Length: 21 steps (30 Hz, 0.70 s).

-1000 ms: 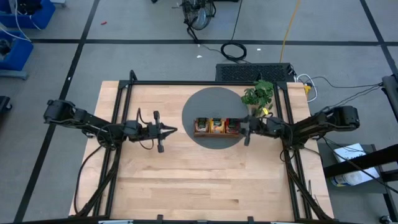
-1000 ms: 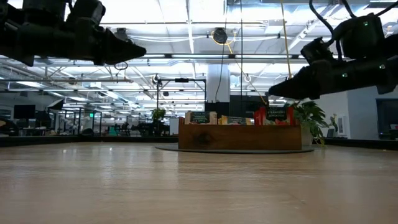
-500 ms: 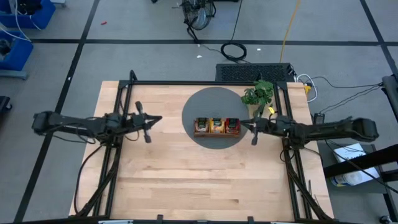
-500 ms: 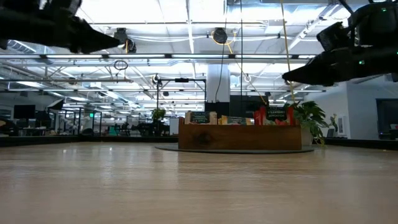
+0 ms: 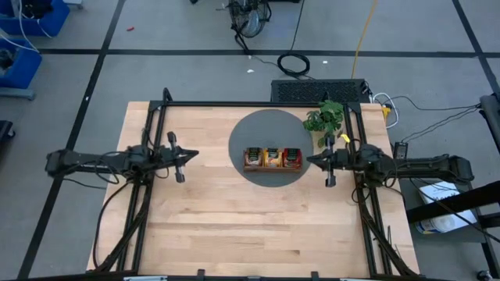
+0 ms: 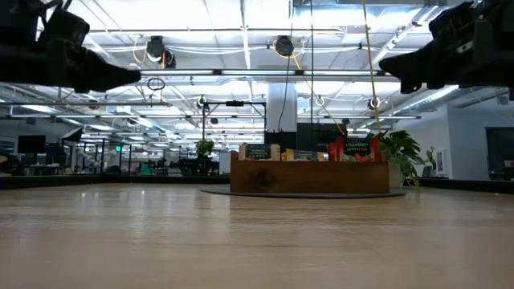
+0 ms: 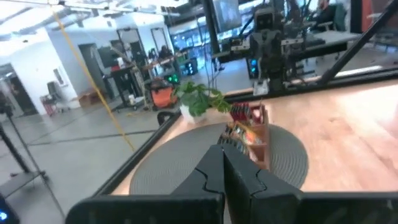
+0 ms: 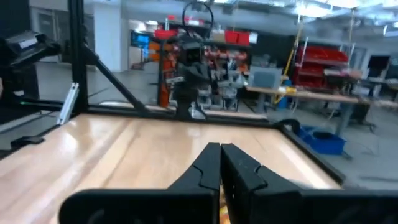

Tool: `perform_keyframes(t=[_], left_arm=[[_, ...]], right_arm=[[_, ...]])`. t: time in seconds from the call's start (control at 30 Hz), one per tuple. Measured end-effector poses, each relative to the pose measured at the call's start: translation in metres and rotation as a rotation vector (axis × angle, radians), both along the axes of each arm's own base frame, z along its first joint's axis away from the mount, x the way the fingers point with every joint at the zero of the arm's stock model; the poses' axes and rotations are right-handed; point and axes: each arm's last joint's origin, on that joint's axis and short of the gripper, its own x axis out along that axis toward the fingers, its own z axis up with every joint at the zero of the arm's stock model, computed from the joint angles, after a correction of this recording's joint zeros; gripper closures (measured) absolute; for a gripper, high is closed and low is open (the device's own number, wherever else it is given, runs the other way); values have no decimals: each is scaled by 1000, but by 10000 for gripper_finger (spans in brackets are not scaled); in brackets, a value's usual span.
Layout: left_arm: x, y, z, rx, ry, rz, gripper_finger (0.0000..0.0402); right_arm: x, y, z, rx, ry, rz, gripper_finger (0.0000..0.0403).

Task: Pick & Place Tea
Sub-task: Return to Home Position

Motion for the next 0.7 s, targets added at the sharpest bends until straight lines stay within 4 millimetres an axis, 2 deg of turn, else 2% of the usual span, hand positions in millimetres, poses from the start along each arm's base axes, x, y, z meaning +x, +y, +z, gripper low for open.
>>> perform_keyframes(t=[0.37, 0.6, 0.7], left_arm=[[0, 0, -3, -22, 22, -30, 401], [0, 0, -4, -19, 34, -36, 401], [0, -1, -3, -17, 30, -43, 401]], right_arm=[[0, -1, -8, 13, 84, -15, 403], [-9, 1, 2, 3, -9, -12, 403], [-15, 2, 0, 10, 9, -9, 403]])
